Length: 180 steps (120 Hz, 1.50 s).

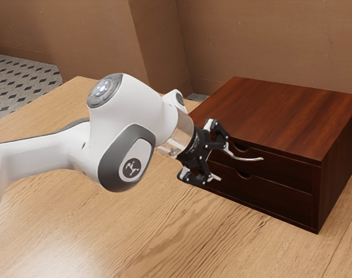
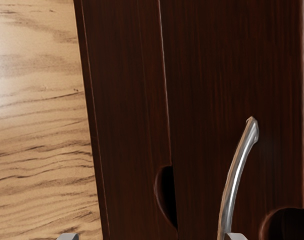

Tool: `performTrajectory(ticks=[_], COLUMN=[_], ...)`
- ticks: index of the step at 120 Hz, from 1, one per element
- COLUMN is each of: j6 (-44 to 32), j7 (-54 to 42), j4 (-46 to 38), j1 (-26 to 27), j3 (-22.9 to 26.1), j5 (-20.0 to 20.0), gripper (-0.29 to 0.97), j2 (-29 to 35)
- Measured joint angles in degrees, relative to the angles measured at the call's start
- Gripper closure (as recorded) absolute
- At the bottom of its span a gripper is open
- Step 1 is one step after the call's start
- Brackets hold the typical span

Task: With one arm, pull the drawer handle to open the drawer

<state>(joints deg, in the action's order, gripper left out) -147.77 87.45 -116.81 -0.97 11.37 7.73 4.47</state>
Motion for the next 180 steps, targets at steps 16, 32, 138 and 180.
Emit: performTrajectory(ticks=[16,32,138,180], j6=[0.0,0.1,3.0,4.0], j7=[-0.1,-0.1,-0.3,-0.3], j4=[0.7,1.4,0.3,-3.8], j1=[-0.3,-0.5,-0.3,0.1], j3=[0.0,0.0,0.2,0.2], j5=[-0.1,-0.1,-0.2,-0.2], gripper=[0.25,0.24,0.73,0.78], j2=[-0.5,-0.7,0.1,4.1])
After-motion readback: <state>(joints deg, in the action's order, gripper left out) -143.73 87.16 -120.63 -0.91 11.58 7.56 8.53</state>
